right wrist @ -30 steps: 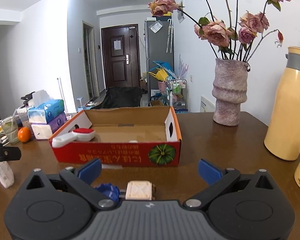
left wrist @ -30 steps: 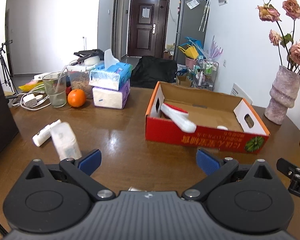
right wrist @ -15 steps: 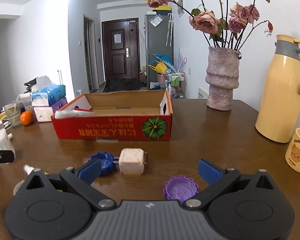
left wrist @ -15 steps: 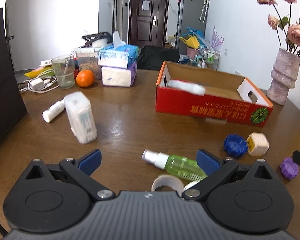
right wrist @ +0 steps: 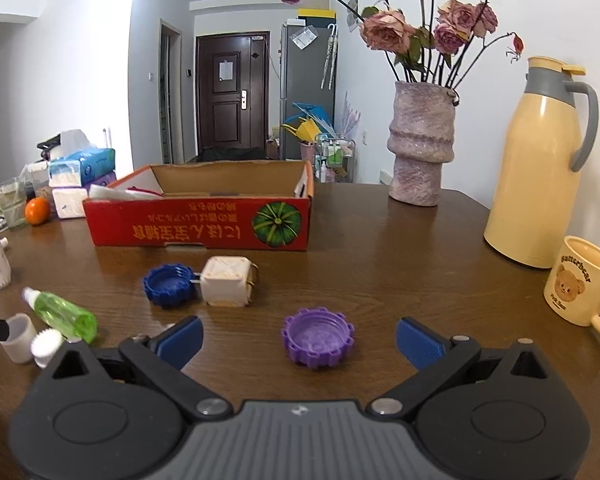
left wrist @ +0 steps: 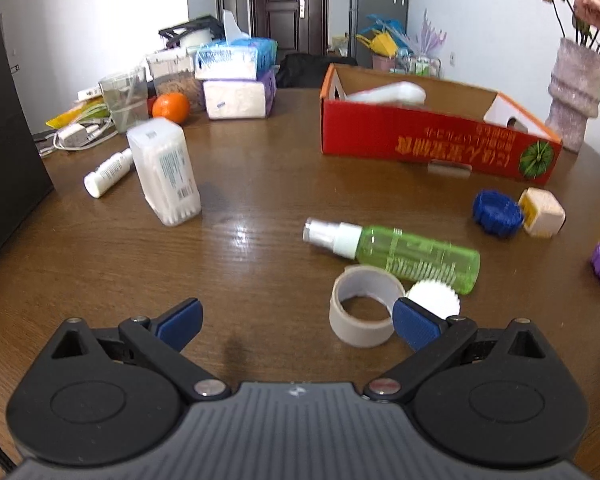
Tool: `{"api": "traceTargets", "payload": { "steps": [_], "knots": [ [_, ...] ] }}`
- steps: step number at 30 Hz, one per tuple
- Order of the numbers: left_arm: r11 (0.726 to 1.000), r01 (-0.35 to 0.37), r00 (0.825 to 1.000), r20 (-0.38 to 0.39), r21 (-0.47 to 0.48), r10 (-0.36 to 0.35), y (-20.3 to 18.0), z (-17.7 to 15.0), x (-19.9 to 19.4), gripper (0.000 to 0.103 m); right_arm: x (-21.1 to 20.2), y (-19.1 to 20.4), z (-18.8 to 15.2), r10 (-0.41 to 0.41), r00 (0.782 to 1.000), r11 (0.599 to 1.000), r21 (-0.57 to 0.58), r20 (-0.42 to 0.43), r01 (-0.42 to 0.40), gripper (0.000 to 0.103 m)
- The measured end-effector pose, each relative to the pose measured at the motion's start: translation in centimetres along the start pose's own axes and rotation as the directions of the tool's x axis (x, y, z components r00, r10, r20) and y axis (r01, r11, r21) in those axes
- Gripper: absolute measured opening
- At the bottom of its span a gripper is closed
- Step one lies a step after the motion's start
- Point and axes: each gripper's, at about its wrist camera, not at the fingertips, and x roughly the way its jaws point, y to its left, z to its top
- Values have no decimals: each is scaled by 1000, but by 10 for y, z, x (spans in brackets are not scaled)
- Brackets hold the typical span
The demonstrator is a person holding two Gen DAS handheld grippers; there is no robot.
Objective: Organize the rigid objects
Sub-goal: 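Withdraw both tools from the box back toward the table objects, then grasp the grey tape roll with the left tool while the right tool grasps the purple cap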
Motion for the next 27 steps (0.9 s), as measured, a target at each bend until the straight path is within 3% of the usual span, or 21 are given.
{"api": "traceTargets", "payload": {
  "steps": [6,14,17,20,27],
  "knots": [
    [1000,-2,1000,-12,23,2,-4,-5,8,103,5,-9,-9,-30,999,999,-14,-39,30,103],
    [998,6,999,49,68,-10,-16,-3,17,100,17,-16,-16,-48,996,999,-24,-73,46,103],
    [997,20,999,38,80,-23,-18,-2,23,83,23,-18,-17,-36,996,999,-31,-79,34,103],
    [994,79,996,26,81,-81,-15,-3,24,47,30,-20,-17,-41,995,999,-34,-86,38,103],
    [994,97,994,42,56,-99,-10,-2,22,45,49,-22,-10,-29,995,999,-41,-98,25,101]
  ]
}}
